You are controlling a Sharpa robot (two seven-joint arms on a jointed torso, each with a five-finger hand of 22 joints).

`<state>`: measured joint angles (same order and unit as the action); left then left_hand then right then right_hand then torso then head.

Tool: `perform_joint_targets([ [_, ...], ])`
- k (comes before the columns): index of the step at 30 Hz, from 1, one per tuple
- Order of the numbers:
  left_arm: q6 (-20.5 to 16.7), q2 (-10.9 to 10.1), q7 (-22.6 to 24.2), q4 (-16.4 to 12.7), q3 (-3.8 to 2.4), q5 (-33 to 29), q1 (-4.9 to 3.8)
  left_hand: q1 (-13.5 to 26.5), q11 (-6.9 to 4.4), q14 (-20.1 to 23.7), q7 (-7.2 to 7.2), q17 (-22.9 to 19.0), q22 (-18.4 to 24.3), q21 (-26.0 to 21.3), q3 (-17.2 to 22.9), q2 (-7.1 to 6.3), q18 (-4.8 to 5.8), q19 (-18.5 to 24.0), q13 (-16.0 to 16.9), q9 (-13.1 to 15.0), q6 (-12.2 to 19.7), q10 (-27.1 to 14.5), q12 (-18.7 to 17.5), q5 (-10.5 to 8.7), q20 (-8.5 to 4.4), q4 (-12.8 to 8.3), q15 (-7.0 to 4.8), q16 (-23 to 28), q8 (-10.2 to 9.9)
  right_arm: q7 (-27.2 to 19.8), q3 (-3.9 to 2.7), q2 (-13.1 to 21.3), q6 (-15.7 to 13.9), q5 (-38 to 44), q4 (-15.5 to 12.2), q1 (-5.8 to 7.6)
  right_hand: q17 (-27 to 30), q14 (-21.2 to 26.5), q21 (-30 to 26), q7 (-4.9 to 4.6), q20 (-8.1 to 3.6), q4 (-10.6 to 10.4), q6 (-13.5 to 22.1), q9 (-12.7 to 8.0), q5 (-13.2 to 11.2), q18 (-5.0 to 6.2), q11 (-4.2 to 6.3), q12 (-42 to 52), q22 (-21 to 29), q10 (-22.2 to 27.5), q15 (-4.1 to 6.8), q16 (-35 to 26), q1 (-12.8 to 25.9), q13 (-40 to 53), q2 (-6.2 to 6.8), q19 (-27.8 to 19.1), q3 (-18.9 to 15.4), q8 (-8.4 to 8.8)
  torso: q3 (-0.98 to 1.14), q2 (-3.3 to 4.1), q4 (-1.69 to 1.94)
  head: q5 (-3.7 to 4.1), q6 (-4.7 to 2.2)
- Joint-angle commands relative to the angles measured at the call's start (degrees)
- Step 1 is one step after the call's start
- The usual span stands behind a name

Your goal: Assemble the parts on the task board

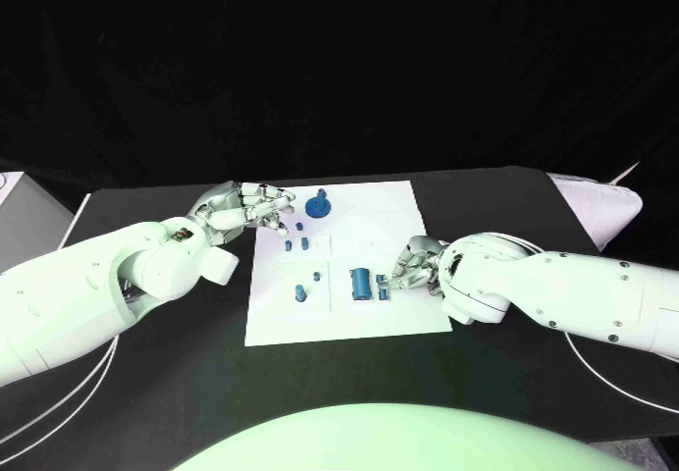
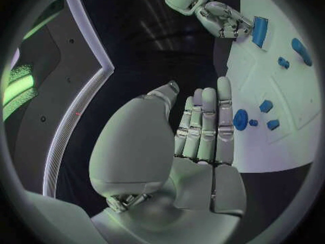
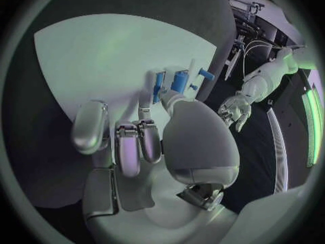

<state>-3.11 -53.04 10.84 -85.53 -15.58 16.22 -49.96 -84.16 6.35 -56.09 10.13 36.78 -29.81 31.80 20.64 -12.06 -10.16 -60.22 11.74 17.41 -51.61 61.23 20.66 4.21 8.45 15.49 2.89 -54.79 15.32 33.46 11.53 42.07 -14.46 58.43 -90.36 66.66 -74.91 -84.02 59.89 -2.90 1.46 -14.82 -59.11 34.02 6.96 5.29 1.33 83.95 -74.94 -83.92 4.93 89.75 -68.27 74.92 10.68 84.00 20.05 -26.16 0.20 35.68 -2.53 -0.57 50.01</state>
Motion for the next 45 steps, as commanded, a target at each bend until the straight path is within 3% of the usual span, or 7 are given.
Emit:
perform_joint_targets([
  [1, 0.7, 0.2, 0.8, 0.0, -0.03, -0.1, 0.04, -0.4, 0.11, 0.1, 0.08, -0.1, -0.1, 0.3, 0.0, 0.24, -0.13, 0.3, 0.1, 0.1, 0.5, -0.5, 0.2, 0.13, -0.04, 0.4, 0.1, -0.3, 0.3, -5.4, 0.01, 0.6, -3.1, -0.7, 0.1, -0.07, -14.9, -5.9, -1.4, -0.17, -0.11, -0.7, 0.5, -0.1, 0.0, -0.62, -0.22, -0.8, -7.3, -2.7, -0.21, 0.2, 0.6, 10.9, 0.91, 2.3, -1.2, 0.15, -0.05, -0.01, 0.07, 0.02, -0.01],
  [34, -13.0, 8.9, 13.6, 14.7, 0.02, -9.6, 0.09, -1.4, 3.59, 11.3, -2.0, -22.2, 23.0, -28.2, -5.7, 3.05, 0.92, 15.2, -8.1, -4.6, 3.6, -5.8, -16.8, -0.69, 8.15, 0.3, 6.53, 45.6, -3.2, -58.3, -3.83, -2.4, -7.8, -46.5, 26.2, -0.21, 48.1, 26.8, -56.3, -8.56, 12.7, 4.4, 11.7, -11.5, -3.1, 5.35, -10.44, -76.4, 56.3, 24.8, -12.14, -77.3, -10.7, -64.8, 1.05, -32.4, 8.0, 15.24, -0.56, -3.51, -0.43, -2.2, -7.46],
  [35, -10.6, 8.5, 10.2, 14.0, 0.04, -7.7, 0.02, 24.4, -6.35, 56.1, -10.13, -36.8, 29.8, -31.8, -20.6, 12.06, 10.16, 60.2, -11.7, -17.4, 51.6, -61.2, -20.7, -4.21, -8.45, -15.5, -2.89, 54.8, -15.3, -53.4, -3.79, -2.1, -9.3, -42.8, 25.6, -0.09, 74.9, 84.0, -59.9, 2.9, -1.46, 14.8, 59.1, -34.0, -7.0, -5.29, -1.33, -83.9, 74.9, 42.9, -4.93, -89.8, 12.6, -74.9, -10.68, -84.0, -20.1, 26.16, -0.8, -3.15, -0.22, -1.94, -6.52],
  [37, -11.0, 8.5, 10.3, 13.8, 0.21, -7.8, -0.1, 27.3, -6.35, 56.1, -10.13, -36.8, 29.8, -31.8, -20.6, 12.06, 10.16, 60.2, -11.7, -17.4, 51.6, -61.2, -20.7, -4.21, -8.45, -15.5, -2.89, 54.8, -15.3, -53.6, -3.89, -2.0, -9.5, -43.0, 25.3, -0.18, 74.9, 84.0, -59.9, 2.9, -1.46, 14.8, 59.1, -34.0, -7.0, -5.29, -1.33, -83.9, 74.9, 83.9, -4.93, -89.8, 15.7, -74.9, -10.68, -84.0, -20.1, 26.16, -0.78, -3.17, -0.17, -1.89, -6.69],
  [43, -15.2, 8.5, 11.5, 11.2, 2.36, -9.0, -1.51, 39.9, -6.35, 56.1, -10.13, -36.8, 29.8, -31.8, -20.6, 12.06, 10.16, 60.2, -11.7, -17.4, 51.6, -61.2, -20.7, -4.21, -8.45, -15.5, -2.89, 54.8, -15.3, -55.2, -5.18, -1.2, -12.9, -45.6, 21.1, -1.24, 74.9, 84.0, -59.9, 2.9, -1.46, 14.8, 59.1, -34.0, -7.0, -5.29, -1.33, -83.9, 74.9, 83.9, -4.93, -89.8, 27.4, -74.9, -10.68, -84.0, -20.1, 26.16, -0.65, -3.49, 0.46, -1.31, -8.79],
  [44, -16.3, 8.5, 11.8, 10.6, 2.92, -9.3, -1.88, 41.7, -6.35, 56.1, -10.13, -36.8, 29.8, -31.8, -20.6, 12.06, 10.16, 60.2, -11.7, -17.4, 51.6, -61.2, -20.7, -4.21, -8.45, -15.5, -2.89, 54.8, -15.3, -55.6, -5.52, -1.0, -13.8, -46.3, 20.0, -1.52, 74.9, 84.0, -59.9, 2.9, -1.46, 14.8, 59.1, -34.0, -7.0, -5.29, -1.33, -83.9, 74.9, 83.9, -4.93, -89.8, 68.3, -74.9, -10.68, -84.0, -20.1, 26.16, -0.61, -3.57, 0.63, -1.16, -9.34],
  [45, -17.5, 8.5, 12.2, 9.9, 3.54, -9.6, -2.29, 43.1, -6.35, 56.1, -10.13, -36.8, 29.8, -31.8, -20.6, 12.06, 10.16, 60.2, -11.7, -17.4, 51.6, -61.2, -20.7, -4.21, -8.45, -15.5, -2.89, 54.8, -15.3, -56.1, -5.89, -0.8, -14.8, -47.0, 18.8, -1.83, 74.9, 84.0, -59.9, 2.9, -1.46, 14.8, 59.1, -34.0, -7.0, -5.29, -1.33, -83.9, 74.9, 83.9, -4.93, -89.8, 68.3, -74.9, -10.68, -84.0, -20.1, 26.16, -0.57, -3.66, 0.81, -0.99, -9.94],
])
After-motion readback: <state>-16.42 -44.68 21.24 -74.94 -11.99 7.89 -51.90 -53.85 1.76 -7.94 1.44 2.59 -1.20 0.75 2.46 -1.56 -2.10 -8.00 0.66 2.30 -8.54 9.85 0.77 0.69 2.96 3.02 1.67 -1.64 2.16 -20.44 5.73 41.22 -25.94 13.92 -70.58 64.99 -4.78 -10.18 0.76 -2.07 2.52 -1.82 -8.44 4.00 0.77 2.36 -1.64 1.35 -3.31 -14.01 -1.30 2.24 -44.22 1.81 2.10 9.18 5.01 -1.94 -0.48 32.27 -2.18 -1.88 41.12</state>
